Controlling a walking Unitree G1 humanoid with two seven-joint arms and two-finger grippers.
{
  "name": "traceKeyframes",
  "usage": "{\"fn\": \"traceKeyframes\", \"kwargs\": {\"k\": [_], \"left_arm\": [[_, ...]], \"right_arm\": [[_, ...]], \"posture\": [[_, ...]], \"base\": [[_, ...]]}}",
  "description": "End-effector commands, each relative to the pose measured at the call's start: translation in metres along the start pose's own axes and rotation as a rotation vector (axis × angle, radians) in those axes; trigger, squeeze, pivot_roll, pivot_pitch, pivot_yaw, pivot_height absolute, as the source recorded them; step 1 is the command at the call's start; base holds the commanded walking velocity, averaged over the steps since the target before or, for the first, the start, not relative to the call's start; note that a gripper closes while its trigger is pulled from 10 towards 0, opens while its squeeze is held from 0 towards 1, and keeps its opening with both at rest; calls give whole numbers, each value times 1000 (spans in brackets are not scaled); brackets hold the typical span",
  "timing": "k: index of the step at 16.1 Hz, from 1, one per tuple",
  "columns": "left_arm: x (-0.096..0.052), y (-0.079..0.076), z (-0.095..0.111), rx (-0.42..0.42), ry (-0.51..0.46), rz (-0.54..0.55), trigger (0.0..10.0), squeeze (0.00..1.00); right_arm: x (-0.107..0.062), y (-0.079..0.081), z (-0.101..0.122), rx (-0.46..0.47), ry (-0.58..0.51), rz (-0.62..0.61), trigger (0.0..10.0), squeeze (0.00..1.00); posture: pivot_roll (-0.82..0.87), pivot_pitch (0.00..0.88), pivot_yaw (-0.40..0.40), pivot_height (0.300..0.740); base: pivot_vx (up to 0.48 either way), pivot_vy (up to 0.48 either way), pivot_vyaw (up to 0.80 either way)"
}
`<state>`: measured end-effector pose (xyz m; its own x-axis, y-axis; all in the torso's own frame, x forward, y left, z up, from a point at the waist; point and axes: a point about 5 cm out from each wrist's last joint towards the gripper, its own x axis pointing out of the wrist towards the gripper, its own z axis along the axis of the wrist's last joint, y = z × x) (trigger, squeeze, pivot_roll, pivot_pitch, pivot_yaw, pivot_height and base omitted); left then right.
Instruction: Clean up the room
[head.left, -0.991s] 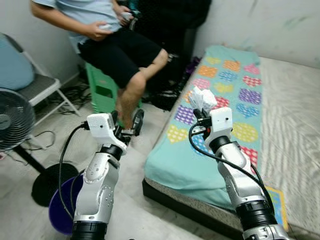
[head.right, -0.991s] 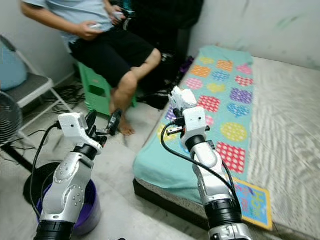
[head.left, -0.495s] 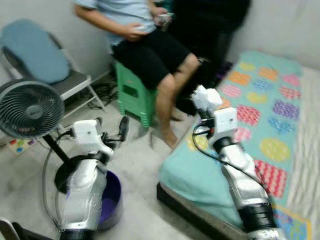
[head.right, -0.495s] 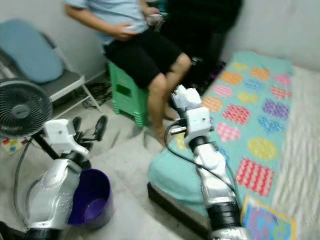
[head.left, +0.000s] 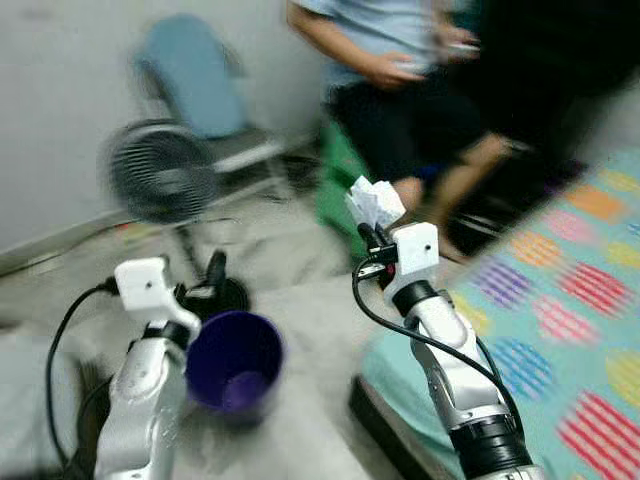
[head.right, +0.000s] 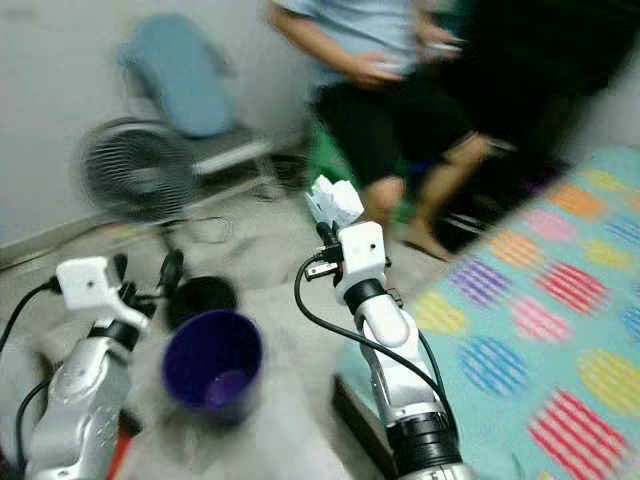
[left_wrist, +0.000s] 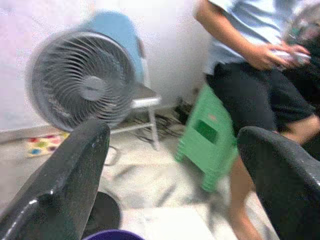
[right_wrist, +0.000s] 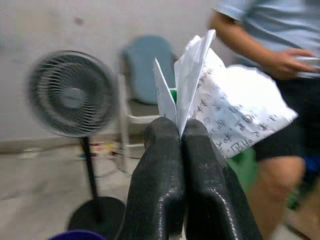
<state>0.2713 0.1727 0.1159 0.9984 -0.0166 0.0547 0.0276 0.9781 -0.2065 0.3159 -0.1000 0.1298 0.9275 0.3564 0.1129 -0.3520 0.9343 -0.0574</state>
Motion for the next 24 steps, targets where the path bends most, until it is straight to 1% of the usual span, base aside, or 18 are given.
{"fn": "traceKeyframes", "kwargs": {"k": [1, 2, 4, 8, 10, 12, 14, 15, 17, 18, 21, 23, 24], "left_arm": [[1, -4, 2, 11, 3, -13, 10000, 0], [0, -5, 2, 10, 5, -17, 10000, 0], [0, -7, 4, 14, 10, -32, 10000, 0], [2, -6, 8, 29, 7, -30, 10000, 0], [2, -5, 7, 38, 10, -22, 10000, 0], [3, -7, 8, 44, 17, -42, 10000, 0], [10, -9, 8, 65, 18, -77, 10000, 0], [16, -8, 10, 72, 8, -85, 10000, 0], [21, -9, 12, 74, -4, -87, 10000, 0], [22, -15, 14, 71, -13, -102, 10000, 0], [20, -15, 12, 67, -14, -92, 10000, 0], [19, -13, 13, 65, -23, -70, 10000, 0], [19, -13, 14, 66, -25, -68, 10000, 0]], "right_arm": [[-1, -1, 0, -2, 5, -3, 10000, 0], [0, 1, 1, 3, 0, -4, 10000, 0], [3, 1, 2, 14, -6, -16, 10000, 0], [5, 1, 5, 33, -16, -27, 10000, 0], [8, 1, 3, 50, -19, -40, 10000, 0], [11, 6, 3, 64, -25, -48, 10000, 0], [18, 11, 6, 64, -36, -57, 10000, 0], [23, 13, 12, 61, -44, -60, 10000, 0], [27, 19, 18, 42, -53, -41, 10000, 0], [28, 21, 19, 39, -58, -31, 10000, 0], [25, 18, 12, 34, -48, -42, 10000, 0], [24, 10, 14, 19, -55, -55, 10000, 0], [24, 10, 15, 16, -57, -56, 10000, 0]], "posture": [[-33, 24, 24, 740], [-27, 30, 30, 740], [-19, 49, 41, 740], [2, 58, 43, 740], [24, 43, 53, 740], [33, 28, 73, 740], [24, 12, 68, 740], [18, 9, 61, 740], [4, 10, 46, 740], [21, 1, 52, 740], [2, 0, 56, 740], [-15, 0, 64, 740], [-15, 0, 64, 740]], "base": [[0, 0, 800], [0, 0, 800], [0, 0, 0], [0, 0, 0], [0, 0, 0], [0, 0, 0], [0, 0, 0], [0, 0, 0], [0, 0, 0], [0, 0, 0], [0, 0, 0], [0, 0, 0], [0, 0, 0]]}}
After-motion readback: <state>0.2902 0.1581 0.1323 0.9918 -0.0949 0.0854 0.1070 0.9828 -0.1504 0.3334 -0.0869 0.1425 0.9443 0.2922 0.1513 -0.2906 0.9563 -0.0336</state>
